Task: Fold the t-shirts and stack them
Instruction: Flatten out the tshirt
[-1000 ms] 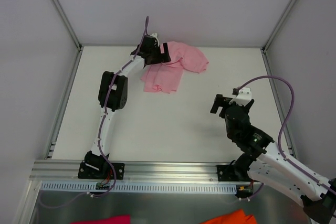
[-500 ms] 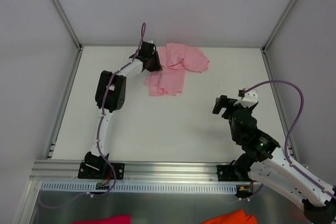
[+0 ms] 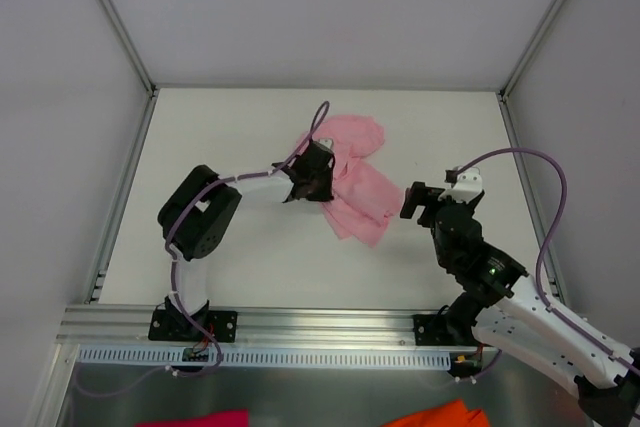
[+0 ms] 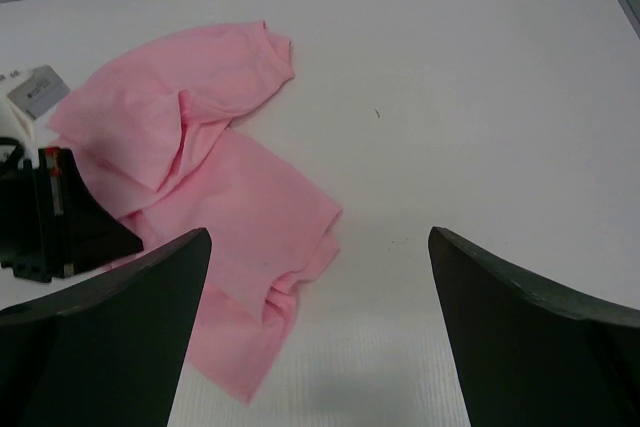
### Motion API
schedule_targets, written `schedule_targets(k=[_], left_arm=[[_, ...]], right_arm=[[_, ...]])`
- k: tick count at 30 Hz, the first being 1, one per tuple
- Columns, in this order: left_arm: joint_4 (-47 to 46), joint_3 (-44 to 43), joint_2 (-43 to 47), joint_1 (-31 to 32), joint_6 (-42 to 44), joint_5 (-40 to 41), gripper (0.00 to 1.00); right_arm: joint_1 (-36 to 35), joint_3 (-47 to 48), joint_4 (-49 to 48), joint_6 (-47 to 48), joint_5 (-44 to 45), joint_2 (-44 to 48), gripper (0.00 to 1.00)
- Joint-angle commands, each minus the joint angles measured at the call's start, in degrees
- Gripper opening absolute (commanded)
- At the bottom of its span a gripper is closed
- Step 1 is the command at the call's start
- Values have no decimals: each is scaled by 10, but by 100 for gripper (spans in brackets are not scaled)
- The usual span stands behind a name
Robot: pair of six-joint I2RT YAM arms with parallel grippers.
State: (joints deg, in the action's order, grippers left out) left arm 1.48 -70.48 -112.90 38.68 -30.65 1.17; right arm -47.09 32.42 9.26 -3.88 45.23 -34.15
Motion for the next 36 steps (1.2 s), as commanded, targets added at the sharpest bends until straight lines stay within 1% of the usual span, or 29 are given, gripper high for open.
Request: schedule_targets(k=[1, 3, 4, 5, 6, 7, 9, 10, 13, 14, 15, 18, 20, 22, 23, 26, 30, 36], left_arm=[[-53, 103, 91, 53, -14, 51, 0], [-67, 146, 140, 75, -16, 93, 0], [-77, 154, 152, 82, -3, 90, 5], [-84, 155, 170, 84, 4, 88, 38], [-85, 153, 177, 85, 11, 92, 54], [-86, 145, 182, 84, 25, 108, 66], [-73, 119, 187, 84, 41, 117, 77], [-72, 112, 185, 84, 52, 124, 79], [-50, 71, 179, 84, 76, 140, 81], [-43, 60, 173, 84, 81, 168, 81], [-37, 39, 168, 80, 88, 176, 82], [-24, 23, 150, 54, 86, 162, 82], [-23, 25, 146, 41, 79, 168, 82], [-18, 28, 141, 32, 68, 190, 82], [-2, 30, 141, 26, 61, 213, 81], [17, 35, 139, 14, 43, 230, 80], [-5, 56, 135, -11, 36, 198, 79], [-12, 62, 106, -17, 28, 198, 79]], right_arm=[[-3, 13, -25, -10, -5, -5, 96], [-3, 11, -32, -10, -11, -11, 96], [-3, 9, -35, -10, -15, -15, 96], [-2, 10, -37, -10, -19, -21, 97], [-3, 11, -40, -10, -22, -34, 97], [-3, 11, -40, -10, -22, -40, 96], [-3, 13, -39, -9, -23, -57, 96], [-3, 13, -40, -8, -21, -60, 96], [-3, 15, -46, 0, -23, -73, 96], [-2, 16, -48, 0, -23, -77, 96], [-3, 18, -49, 2, -24, -82, 96], [-3, 20, -47, 5, -23, -89, 96], [-3, 19, -47, 7, -17, -90, 96], [-3, 18, -49, 8, -16, -92, 96], [-3, 17, -51, 9, -16, -94, 96], [-3, 19, -54, 11, -16, -108, 96], [-3, 22, -53, 10, -14, -118, 96], [-3, 17, -54, 10, -8, -116, 96]])
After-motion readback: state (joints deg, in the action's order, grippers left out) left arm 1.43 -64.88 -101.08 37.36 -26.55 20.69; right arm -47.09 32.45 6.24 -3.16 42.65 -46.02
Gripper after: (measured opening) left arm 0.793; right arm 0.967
